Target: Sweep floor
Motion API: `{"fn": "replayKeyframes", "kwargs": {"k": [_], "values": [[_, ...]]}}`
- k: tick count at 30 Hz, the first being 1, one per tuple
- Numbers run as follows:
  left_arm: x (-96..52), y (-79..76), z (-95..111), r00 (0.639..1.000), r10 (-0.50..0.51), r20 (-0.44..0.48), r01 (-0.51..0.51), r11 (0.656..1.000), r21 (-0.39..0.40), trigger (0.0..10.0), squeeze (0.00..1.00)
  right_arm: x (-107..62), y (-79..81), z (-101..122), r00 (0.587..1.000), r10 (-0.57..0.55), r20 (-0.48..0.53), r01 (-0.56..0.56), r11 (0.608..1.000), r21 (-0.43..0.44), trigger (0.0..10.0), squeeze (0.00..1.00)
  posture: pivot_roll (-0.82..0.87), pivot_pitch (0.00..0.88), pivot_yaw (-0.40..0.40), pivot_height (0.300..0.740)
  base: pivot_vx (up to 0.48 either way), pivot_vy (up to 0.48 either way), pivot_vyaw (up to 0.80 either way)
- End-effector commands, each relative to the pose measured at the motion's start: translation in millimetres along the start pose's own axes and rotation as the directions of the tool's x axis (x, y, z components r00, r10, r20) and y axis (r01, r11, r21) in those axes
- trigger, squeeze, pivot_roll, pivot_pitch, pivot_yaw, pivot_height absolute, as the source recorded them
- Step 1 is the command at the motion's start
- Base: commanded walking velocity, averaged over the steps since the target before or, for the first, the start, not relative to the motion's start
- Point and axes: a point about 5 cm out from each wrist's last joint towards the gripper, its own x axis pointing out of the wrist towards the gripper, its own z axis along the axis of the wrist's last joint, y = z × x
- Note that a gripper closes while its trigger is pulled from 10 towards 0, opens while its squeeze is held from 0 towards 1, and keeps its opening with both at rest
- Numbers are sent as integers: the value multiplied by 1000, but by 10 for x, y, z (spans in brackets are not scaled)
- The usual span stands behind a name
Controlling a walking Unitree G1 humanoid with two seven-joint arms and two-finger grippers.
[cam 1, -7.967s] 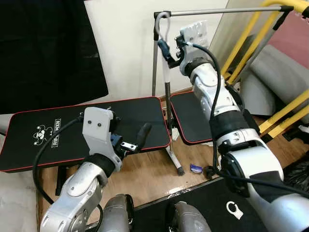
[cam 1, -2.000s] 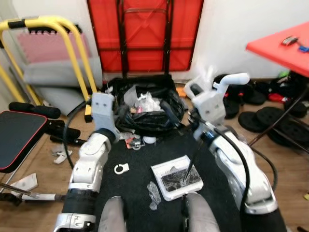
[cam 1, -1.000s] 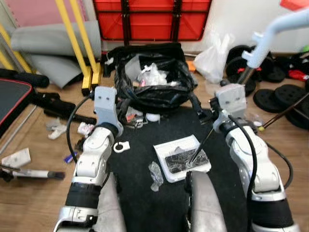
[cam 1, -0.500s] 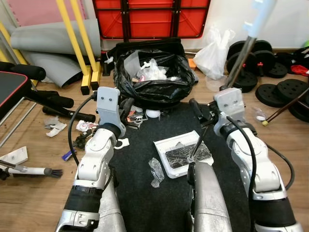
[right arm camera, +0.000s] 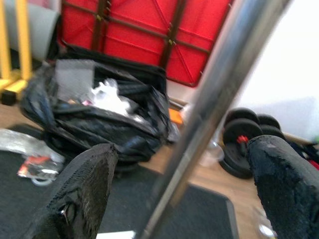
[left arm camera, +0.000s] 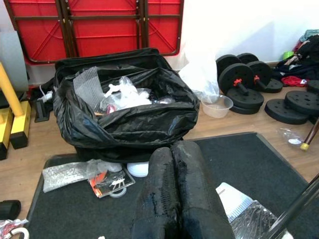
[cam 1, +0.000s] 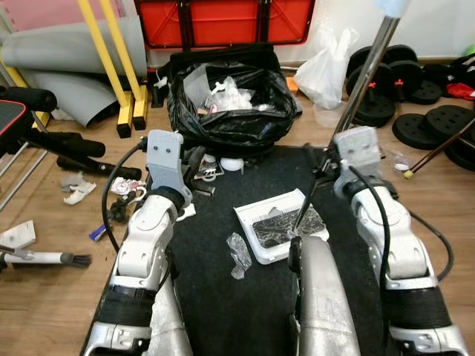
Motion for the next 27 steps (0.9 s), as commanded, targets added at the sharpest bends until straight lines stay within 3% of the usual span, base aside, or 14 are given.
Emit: {"fn": "replayKeyframes", "kwargs": {"k": [1, 7, 12, 20, 27], "values": [[-29, -19, -28, 999, -35, -13, 36, 999, 14, 10000, 0, 5, 5, -22, 1000, -1, -6, 1, 1000, -5, 10000, 0, 4, 0, -21, 385, 0, 0, 0], [-40, -22, -23, 999, -38, -12, 38, 999, 16, 10000, 0, 16, 9, -65, 1000, -8, -25, 8, 1000, -18, 10000, 0, 5, 0, -24, 355, 0, 0, 0], [-50, -25, -18, 999, -40, -11, 40, 999, 16, 10000, 0, 32, -8, -42, 1000, -25, 13, 25, 1000, -14, 10000, 0, 6, 0, -27, 355, 0, 0, 0], [-49, -31, -10, 999, -42, -8, 42, 999, 14, 10000, 0, 201, -99, 139, 994, -73, 87, 72, 997, 17, 10000, 0, 10, 0, -29, 355, 0, 0, 0], [-49, -34, -7, 999, -42, -9, 42, 999, 13, 10000, 0, 233, -83, 224, 989, -100, 113, 94, 994, 58, 9961, 0, 8, 0, -27, 355, 0, 0, 0]]}}
